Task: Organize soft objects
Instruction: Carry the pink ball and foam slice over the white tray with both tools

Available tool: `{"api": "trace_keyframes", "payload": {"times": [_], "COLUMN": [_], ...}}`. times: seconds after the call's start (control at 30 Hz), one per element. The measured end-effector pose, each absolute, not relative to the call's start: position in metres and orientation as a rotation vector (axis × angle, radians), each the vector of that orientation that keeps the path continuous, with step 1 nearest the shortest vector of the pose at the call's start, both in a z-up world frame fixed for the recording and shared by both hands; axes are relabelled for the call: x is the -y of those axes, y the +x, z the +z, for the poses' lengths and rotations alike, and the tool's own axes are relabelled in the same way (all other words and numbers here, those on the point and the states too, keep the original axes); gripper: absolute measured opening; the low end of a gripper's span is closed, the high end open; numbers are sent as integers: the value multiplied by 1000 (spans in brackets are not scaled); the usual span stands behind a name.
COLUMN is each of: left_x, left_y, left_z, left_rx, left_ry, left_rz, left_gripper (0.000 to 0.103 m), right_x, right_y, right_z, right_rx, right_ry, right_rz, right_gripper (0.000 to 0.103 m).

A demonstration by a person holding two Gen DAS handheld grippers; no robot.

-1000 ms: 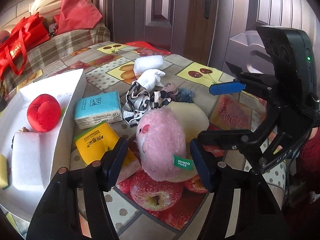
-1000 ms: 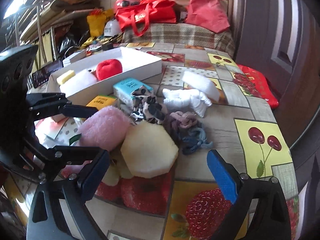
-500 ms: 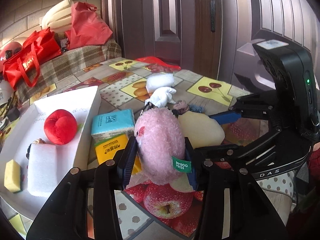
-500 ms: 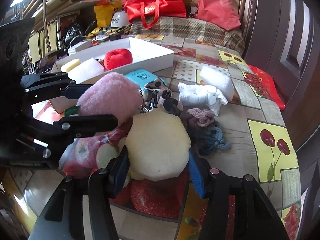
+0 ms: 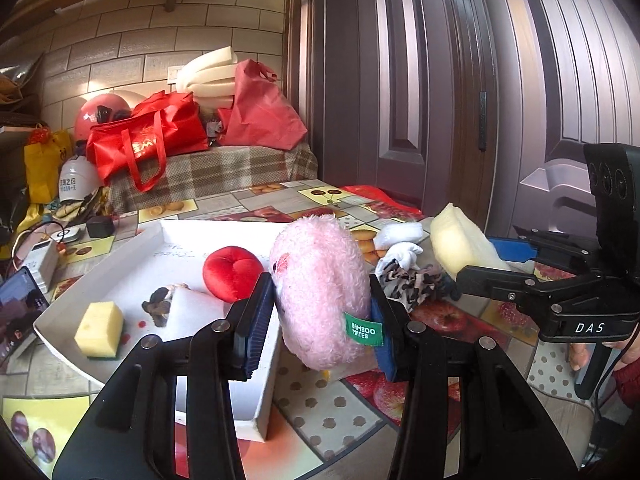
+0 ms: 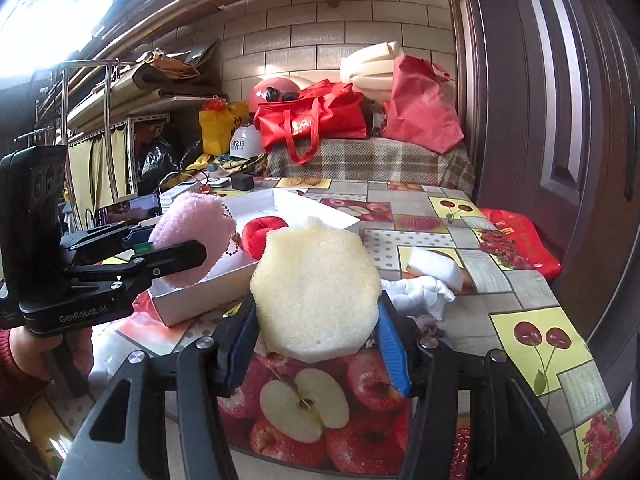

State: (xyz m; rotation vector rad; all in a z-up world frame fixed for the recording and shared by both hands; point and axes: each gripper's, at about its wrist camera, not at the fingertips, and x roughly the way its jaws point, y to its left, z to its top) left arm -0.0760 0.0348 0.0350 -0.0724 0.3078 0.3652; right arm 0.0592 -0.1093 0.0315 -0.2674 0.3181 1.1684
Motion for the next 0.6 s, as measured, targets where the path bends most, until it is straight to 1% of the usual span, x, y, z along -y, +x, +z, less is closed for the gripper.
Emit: {"api": "trace_keyframes", "payload": {"times": [0.3, 0.5, 0.6], "left_x": [-76, -112, -127], "left_y": [-112, -132, -135], "left_z": [34, 31, 29], "left_rx": [-257, -238, -241], "left_ry": [-88, -140, -159], "left_rz": [565, 679, 706], "left_gripper": [44, 44, 44], "right_x": [85, 61, 45], "right_y": [50, 40, 38], "right_z": [34, 32, 28], "right_rx": [-254, -224, -240], "right_ry": [-196, -231, -247], "right_rz": [1130, 1117, 1134], "right_gripper": [56, 56, 56]}}
